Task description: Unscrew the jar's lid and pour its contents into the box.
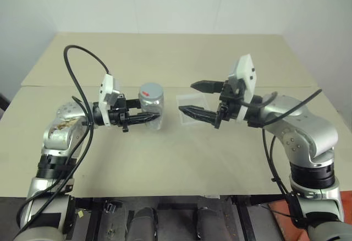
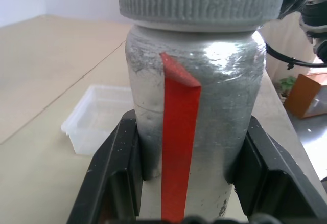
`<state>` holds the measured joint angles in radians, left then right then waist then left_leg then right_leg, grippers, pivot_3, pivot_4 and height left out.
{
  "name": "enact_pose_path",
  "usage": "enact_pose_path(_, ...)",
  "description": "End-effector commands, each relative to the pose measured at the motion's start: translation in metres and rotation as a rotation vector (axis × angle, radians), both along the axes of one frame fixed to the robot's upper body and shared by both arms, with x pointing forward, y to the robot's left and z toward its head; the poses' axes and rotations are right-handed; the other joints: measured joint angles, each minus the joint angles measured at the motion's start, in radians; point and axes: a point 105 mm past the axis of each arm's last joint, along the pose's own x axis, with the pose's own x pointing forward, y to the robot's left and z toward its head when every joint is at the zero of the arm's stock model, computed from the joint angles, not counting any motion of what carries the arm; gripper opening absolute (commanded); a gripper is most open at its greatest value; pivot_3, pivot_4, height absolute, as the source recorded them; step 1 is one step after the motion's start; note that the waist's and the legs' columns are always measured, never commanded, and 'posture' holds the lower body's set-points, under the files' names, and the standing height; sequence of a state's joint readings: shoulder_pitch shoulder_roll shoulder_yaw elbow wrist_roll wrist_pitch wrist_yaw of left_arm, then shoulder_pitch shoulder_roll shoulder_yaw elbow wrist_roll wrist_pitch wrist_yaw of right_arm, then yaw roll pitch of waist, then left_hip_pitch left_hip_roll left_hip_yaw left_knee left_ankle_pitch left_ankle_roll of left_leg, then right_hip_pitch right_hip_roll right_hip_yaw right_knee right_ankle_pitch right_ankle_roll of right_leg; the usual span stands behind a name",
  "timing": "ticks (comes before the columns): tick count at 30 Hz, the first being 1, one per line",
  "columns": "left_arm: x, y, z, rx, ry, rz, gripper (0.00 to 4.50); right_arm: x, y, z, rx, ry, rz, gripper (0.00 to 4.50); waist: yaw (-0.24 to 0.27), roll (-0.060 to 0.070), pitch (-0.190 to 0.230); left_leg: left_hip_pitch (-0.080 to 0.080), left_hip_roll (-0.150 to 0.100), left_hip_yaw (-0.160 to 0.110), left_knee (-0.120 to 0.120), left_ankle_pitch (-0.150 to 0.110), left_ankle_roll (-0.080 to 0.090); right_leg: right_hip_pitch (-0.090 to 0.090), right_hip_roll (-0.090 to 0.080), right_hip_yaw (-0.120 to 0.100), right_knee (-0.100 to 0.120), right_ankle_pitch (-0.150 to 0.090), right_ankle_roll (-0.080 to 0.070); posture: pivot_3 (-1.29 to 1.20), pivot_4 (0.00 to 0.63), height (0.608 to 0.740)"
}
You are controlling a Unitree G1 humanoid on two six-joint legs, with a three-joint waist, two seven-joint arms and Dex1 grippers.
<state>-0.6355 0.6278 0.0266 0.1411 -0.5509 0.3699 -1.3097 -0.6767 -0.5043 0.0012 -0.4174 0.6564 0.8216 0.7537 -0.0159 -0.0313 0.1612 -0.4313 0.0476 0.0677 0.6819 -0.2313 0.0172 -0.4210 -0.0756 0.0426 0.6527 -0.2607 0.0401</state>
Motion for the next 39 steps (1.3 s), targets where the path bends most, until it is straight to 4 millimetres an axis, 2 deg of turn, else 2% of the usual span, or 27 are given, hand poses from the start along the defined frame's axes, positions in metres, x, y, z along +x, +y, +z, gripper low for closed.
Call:
enact_pose_path(1, 0.0, -0.006, 0.008, -0.009, -0.047, -0.034, 1.95, -0.005, 0.011, 0.017, 0.052, -0.046, 0.04, 4.47, 0.0, 0.0, 0.0, 0.0, 0.0, 0.0, 0.0, 0.0, 0.0, 0.0, 0.0, 0.0, 0.0, 0.0, 0.0, 0.0, 0.15, 0.74)
enact_pose_path(6, -0.001, -0.012, 0.007, -0.007, -0.056, -0.063, 1.95, -0.001, 0.03, 0.018, 0.082, -0.029, 0.043, 4.47, 0.001, 0.0, 0.0, 0.0, 0.0, 0.0, 0.0, 0.0, 0.0, 0.0, 0.0, 0.0, 0.004, 0.0, 0.0, 0.0, 0.15, 0.74)
enact_pose_path(11, -0.001, -0.014, 0.006, -0.003, -0.057, -0.072, 1.95, -0.002, 0.04, 0.021, 0.094, -0.024, 0.065, 4.47, 0.004, 0.0, 0.0, 0.0, 0.0, 0.0, 0.0, 0.0, 0.0, 0.0, 0.0, 0.0, 0.004, 0.0, 0.0, 0.0, 0.15, 0.74)
enact_pose_path(25, -0.002, -0.016, 0.006, -0.002, -0.066, -0.081, 1.95, 0.011, 0.056, 0.017, 0.088, 0.003, 0.057, 4.47, 0.002, 0.0, 0.0, 0.0, 0.0, 0.0, 0.0, 0.0, 0.0, 0.0, 0.0, 0.0, 0.005, 0.0, 0.0, 0.0, 0.15, 0.74)
enact_pose_path(35, -0.003, -0.015, 0.005, 0.003, -0.066, -0.076, 1.95, 0.01, 0.063, 0.017, 0.085, -0.004, 0.075, 4.47, 0.002, 0.0, 0.0, 0.0, 0.0, 0.0, 0.0, 0.0, 0.0, 0.0, 0.0, 0.0, 0.005, 0.0, 0.0, 0.0, 0.15, 0.74)
enact_pose_path(38, -0.003, -0.015, 0.005, 0.006, -0.065, -0.073, 1.95, 0.009, 0.064, 0.018, 0.092, -0.013, 0.077, 3.91, 0.002, 0.0, 0.0, 0.0, 0.0, 0.0, 0.0, 0.0, 0.0, 0.0, 0.0, 0.0, 0.005, 0.0, 0.0, 0.0, 0.15, 0.74)
enact_pose_path(39, -0.003, -0.015, 0.005, 0.006, -0.064, -0.073, 1.95, 0.009, 0.064, 0.019, 0.094, -0.015, 0.076, 3.54, 0.002, 0.0, 0.0, 0.0, 0.0, 0.0, 0.0, 0.0, 0.0, 0.0, 0.0, 0.0, 0.005, 0.0, 0.0, 0.0, 0.15, 0.74)
